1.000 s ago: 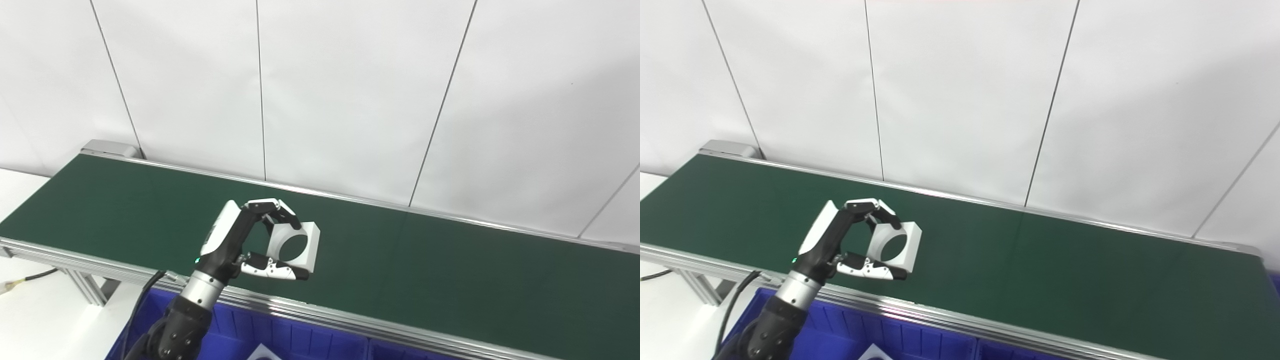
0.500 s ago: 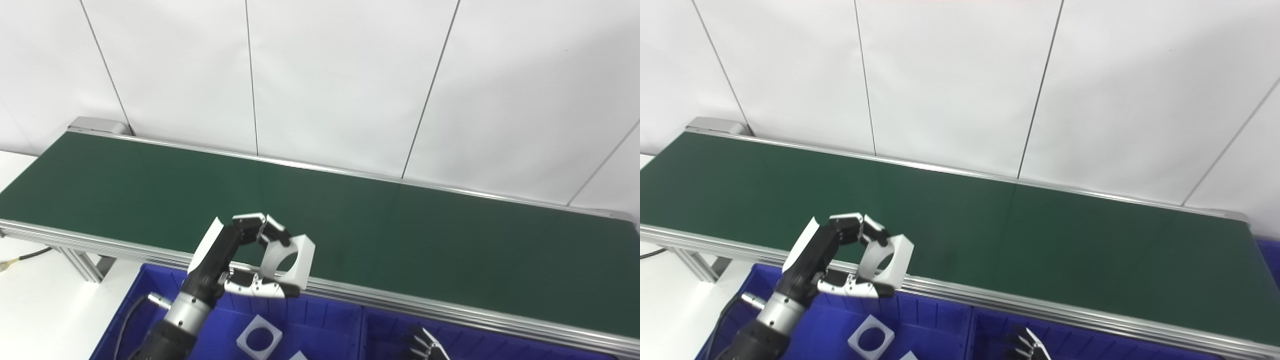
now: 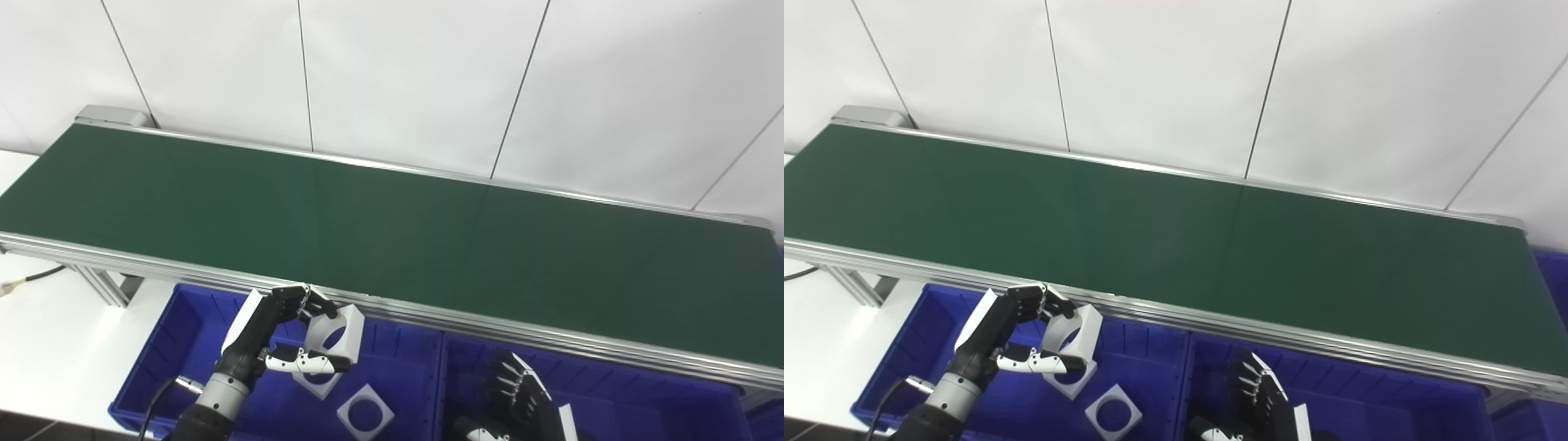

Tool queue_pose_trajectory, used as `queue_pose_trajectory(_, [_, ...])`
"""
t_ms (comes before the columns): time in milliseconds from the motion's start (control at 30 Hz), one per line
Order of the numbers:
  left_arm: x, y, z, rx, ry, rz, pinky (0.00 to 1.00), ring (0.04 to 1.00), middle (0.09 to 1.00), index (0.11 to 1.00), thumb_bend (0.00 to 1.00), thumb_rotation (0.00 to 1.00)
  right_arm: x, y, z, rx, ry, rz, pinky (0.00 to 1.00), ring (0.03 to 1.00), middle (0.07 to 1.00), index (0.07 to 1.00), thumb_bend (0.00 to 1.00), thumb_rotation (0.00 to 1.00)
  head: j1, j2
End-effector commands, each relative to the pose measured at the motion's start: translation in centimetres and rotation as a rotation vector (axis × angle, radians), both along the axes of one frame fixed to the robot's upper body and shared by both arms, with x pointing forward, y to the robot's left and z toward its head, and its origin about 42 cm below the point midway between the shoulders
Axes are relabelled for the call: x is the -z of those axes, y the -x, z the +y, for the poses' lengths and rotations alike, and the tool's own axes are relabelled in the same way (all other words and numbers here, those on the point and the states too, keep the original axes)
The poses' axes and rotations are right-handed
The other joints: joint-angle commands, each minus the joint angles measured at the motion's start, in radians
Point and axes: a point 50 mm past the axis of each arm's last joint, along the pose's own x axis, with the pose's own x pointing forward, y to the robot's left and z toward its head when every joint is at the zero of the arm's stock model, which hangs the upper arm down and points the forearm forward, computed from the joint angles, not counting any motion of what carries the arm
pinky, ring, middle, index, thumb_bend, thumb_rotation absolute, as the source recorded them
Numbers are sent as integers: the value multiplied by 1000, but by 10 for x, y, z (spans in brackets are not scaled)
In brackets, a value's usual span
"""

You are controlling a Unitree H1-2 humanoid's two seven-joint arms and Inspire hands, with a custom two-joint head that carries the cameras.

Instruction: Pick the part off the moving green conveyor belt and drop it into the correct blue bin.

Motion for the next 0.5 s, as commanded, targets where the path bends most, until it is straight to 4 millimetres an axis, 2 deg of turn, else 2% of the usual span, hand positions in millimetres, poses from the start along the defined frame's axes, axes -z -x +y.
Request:
queue_pose_trajectory(0, [1,-5,-4,-8,1,-21,390,460,511,469,478,0,-11,-5,1,0,-9,-40,611,683,765,827,653,77,-1,7])
queue_pose_trajectory(267, [42,0,0,-46,-64,66,388,460,499,467,478,0,-14,-5,1,4,-14,-35,602,675,761,826,667,92,1,28])
queue_pose_trajectory(467, [55,4,1,-95,-105,85,393,464,501,453,477,0,-14,-3,2,5,-9,-24,603,676,758,820,663,94,4,34])
